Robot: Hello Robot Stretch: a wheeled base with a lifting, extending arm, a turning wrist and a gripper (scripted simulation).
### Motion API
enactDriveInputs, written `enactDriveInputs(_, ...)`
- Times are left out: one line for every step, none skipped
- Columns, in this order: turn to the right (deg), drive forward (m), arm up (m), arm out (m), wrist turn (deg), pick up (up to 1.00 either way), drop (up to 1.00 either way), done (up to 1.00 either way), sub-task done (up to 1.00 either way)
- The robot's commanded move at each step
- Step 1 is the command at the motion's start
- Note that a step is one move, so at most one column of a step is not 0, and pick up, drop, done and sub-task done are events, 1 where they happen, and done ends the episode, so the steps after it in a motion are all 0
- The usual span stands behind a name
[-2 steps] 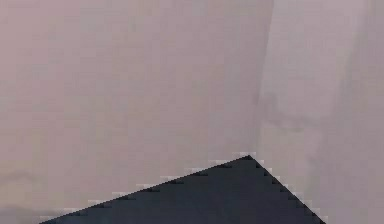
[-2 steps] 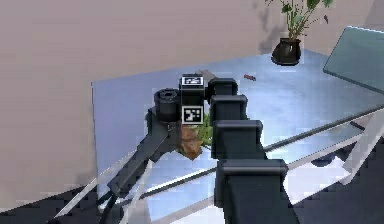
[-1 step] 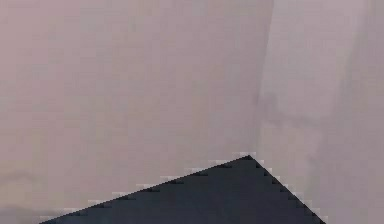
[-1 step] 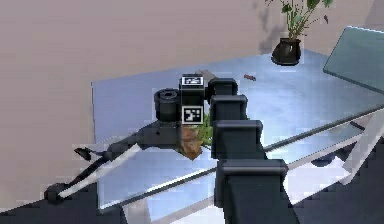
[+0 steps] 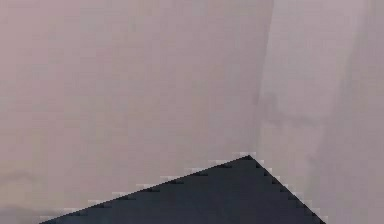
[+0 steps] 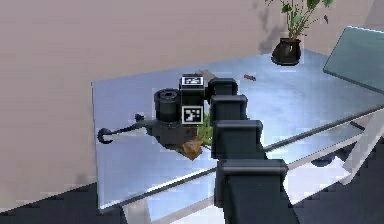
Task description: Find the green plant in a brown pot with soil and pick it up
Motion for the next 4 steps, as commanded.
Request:
enactDriveInputs(0.0,0.0,0.0,0.0,45.0,0.0,0.0,0.0,0.0)
enactDriveInputs(0.0,0.0,0.0,0.0,9.0,0.0,0.0,0.0,0.0)
enactDriveInputs(0.0,0.0,-0.14,0.0,0.0,0.0,0.0,0.0,0.0)
enactDriveInputs(0.0,0.0,0.0,0.0,0.0,1.0,0.0,0.0,0.0)
